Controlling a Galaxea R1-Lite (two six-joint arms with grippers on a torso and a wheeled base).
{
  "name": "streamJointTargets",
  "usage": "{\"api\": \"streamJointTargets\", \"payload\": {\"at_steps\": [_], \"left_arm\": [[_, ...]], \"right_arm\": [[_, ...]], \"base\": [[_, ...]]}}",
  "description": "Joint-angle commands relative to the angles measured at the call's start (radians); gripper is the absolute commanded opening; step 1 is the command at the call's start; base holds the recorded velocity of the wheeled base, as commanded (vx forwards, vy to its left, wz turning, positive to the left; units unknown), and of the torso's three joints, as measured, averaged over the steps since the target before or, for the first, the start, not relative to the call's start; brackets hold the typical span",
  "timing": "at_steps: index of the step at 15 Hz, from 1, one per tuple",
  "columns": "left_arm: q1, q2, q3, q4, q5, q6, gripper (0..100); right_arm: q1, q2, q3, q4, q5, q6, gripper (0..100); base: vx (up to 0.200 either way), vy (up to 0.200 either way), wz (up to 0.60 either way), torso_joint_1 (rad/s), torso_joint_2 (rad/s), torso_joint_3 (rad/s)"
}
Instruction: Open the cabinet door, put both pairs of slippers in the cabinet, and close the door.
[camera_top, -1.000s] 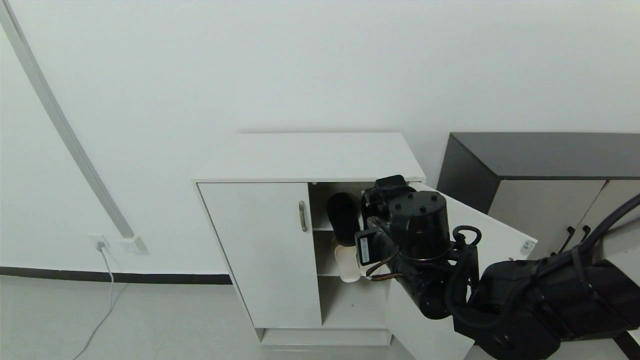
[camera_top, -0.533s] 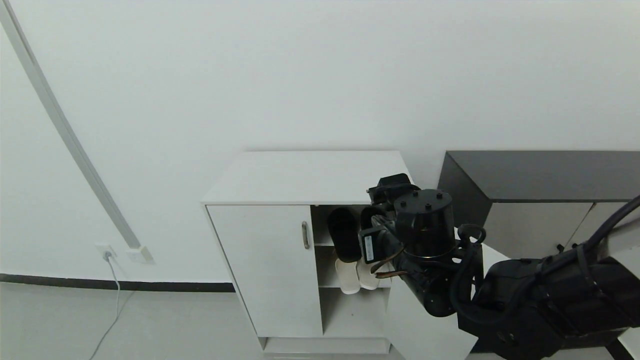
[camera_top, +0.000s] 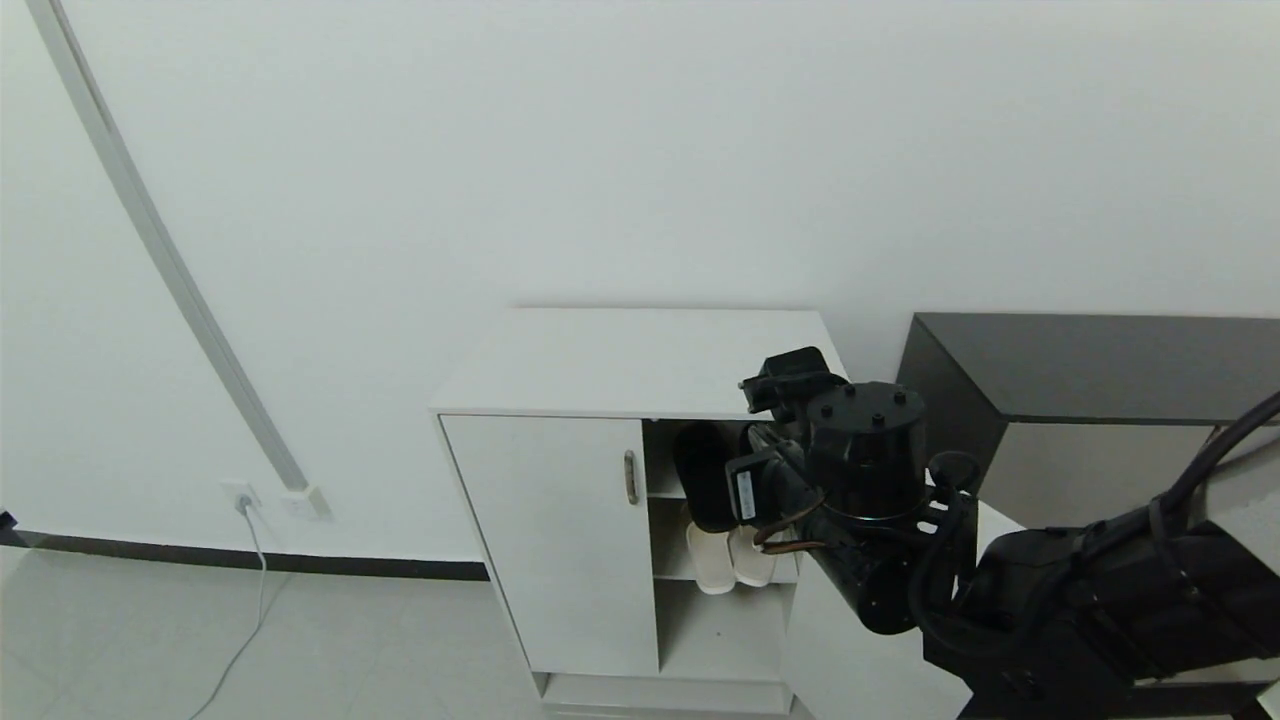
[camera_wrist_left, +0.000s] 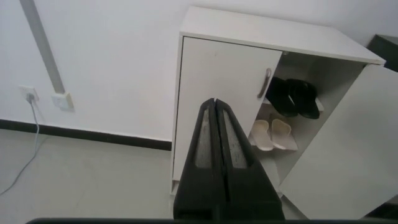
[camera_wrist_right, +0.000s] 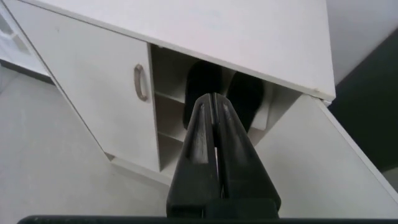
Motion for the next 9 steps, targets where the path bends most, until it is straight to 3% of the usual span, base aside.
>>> {"api": "streamJointTargets", "payload": {"at_steps": [1,5,9], "left_arm": [[0.001,0.000,0.000,0.000,0.001,0.000,0],[0.001,0.000,0.000,0.000,0.001,0.000,0],[0.001,0.000,0.000,0.000,0.001,0.000,0]], "right_arm": [[-0.001,0.003,0.008,-0.002,0.002,-0.003,0],[-0.004,0.001,0.010,-0.002,0.010,-0.006,0],[-0.034,0.009,0.010,-0.004,0.008,-0.018,0]], "base": [[0.000,0.000,-0.60,0.002,0.00,0.002],[0.000,0.000,-0.60,0.004,0.00,0.002],[0.000,0.000,0.00,0.000,0.00,0.000]]}}
